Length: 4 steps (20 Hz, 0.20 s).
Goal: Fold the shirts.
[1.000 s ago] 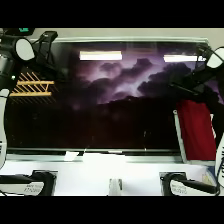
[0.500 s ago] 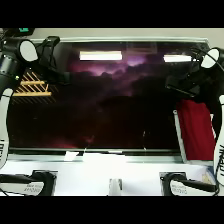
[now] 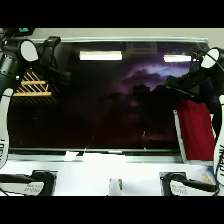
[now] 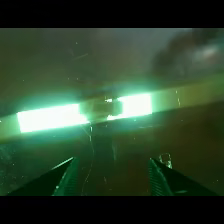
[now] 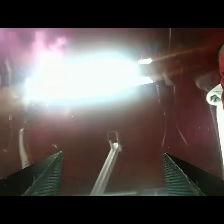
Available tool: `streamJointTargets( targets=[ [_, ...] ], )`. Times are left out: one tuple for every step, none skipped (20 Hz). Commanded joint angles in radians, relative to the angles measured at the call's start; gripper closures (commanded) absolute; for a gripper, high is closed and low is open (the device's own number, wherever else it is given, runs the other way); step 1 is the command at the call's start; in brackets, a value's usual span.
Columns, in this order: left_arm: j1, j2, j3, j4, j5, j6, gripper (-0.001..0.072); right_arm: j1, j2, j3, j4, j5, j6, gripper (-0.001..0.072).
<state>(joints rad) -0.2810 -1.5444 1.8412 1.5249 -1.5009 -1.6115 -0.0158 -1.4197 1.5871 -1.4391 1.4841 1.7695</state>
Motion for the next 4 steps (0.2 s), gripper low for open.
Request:
streamJointTargets(
  targets=[
    [0.0, -0.008, 0.0, -0.002, 0.001, 0.001, 0.0197, 0.001, 0.0, 0.001, 0.0, 0.0, 0.0, 0.0043],
    [0.0, -0.009, 0.0, -0.007, 0.001, 0.001, 0.0197, 0.001, 0.0, 0.001, 0.0, 0.0, 0.0, 0.0043],
    [0.0, -0.01, 0.0, -0.008, 0.001, 0.001, 0.0197, 0.001, 0.0, 0.001, 0.0, 0.0, 0.0, 0.0043],
    [0.0, -0.01, 0.0, -0.008, 0.0, 0.001, 0.0198, 0.001, 0.0, 0.001, 0.0, 0.0, 0.0, 0.0043]
  ],
)
